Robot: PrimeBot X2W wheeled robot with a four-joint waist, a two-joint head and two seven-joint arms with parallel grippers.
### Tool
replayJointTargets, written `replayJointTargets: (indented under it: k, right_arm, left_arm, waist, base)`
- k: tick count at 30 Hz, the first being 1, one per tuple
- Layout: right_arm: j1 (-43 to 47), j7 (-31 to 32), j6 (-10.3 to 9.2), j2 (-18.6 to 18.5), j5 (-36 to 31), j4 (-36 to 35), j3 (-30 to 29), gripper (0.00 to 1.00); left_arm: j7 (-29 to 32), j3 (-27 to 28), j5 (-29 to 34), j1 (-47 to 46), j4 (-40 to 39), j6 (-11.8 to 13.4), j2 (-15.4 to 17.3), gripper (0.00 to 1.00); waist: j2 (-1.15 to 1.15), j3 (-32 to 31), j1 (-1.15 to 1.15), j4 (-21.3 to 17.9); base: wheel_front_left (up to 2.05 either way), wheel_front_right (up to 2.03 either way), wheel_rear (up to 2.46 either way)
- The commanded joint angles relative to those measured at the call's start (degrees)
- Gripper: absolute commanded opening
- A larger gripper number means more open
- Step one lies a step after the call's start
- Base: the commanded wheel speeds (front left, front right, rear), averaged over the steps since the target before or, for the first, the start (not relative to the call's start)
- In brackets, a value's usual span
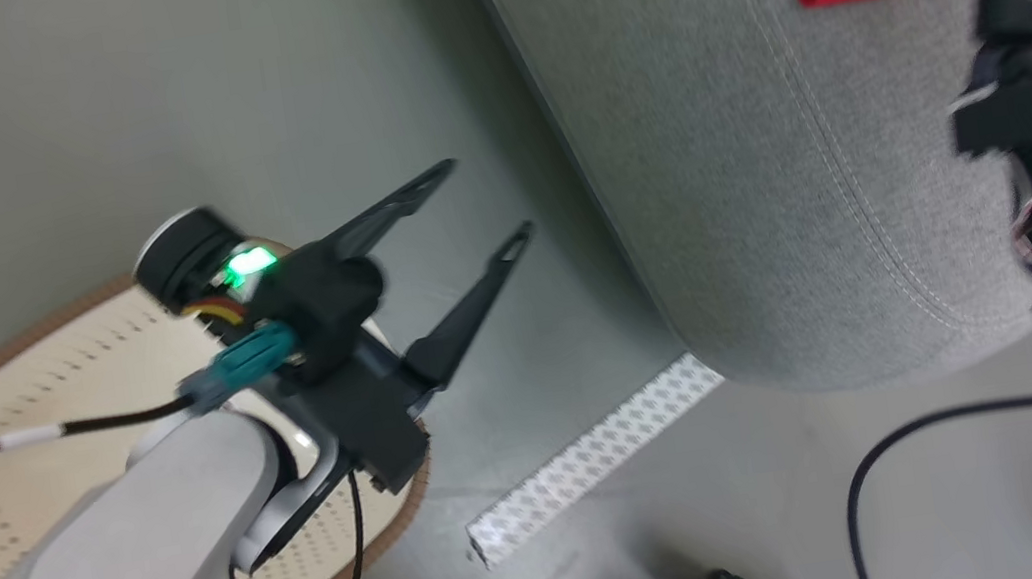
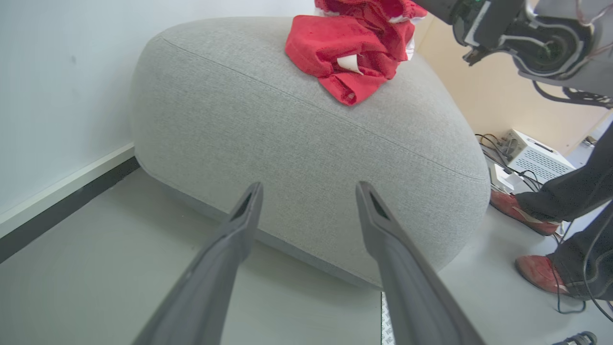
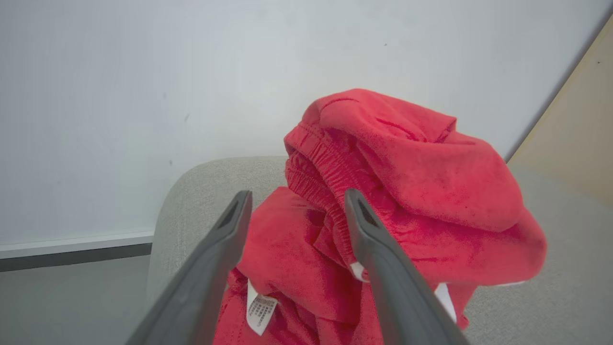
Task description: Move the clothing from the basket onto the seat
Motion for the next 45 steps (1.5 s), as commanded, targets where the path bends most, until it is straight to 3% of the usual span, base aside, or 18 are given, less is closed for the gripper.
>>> replayJointTargets:
  k: [1,10,20,27,35,41,45]
  right_arm:
    - [1.6,-0.1,-0.02,-0.7,1.1,0.1,2.7,1.00]
    - [3.3,-0.1,-0.02,-2.0,3.7,2.8,15.1,1.00]
    - [5.1,-0.1,-0.02,-1.9,10.5,6.6,25.2,1.00]
    - [8.9,-0.1,-0.02,-0.1,11.4,7.8,28.3,1.00]
    - [17.1,-0.1,-0.02,1.3,8.7,6.4,26.4,1.00]
    - [26.2,-0.1,-0.02,2.0,5.2,1.4,20.9,1.00]
    - [32.0,-0.1,-0.03,3.5,2.3,-3.0,17.1,1.00]
  left_arm:
    - [-1.9,0.8,-0.7,2.4,1.2,0.9,0.2,1.00]
    - [-11.0,6.9,-5.9,10.9,7.0,6.2,0.3,1.00]
    - [-13.3,18.6,-7.8,22.0,9.9,11.2,-0.9,1.00]
    - [-13.4,30.9,-3.4,33.0,8.3,10.8,-4.7,1.00]
    - [-13.4,42.7,2.8,45.5,5.7,10.7,-9.8,1.00]
    - [-13.4,47.8,9.9,54.0,1.7,8.4,-12.9,1.00]
    - [-13.4,50.8,14.3,59.1,-1.5,5.0,-15.6,1.00]
  waist:
    - [0.00,-5.9,0.01,4.5]
    - [0.00,-13.2,0.01,10.4]
    - [0.00,-20.7,0.01,17.6]
    - [0.00,-27.1,0.01,21.0]
    - [0.00,-35.1,0.01,23.2]
    - [0.00,-40.3,0.01,24.4]
    - [0.00,-42.1,0.01,24.1]
  base:
    - [0.00,0.00,0.00]
    - [0.00,0.00,0.00]
    - [0.00,0.00,0.00]
    - [0.00,0.00,0.00]
    - [0.00,0.00,0.00]
    - [0.00,0.00,0.00]
    - [0.00,0.00,0.00]
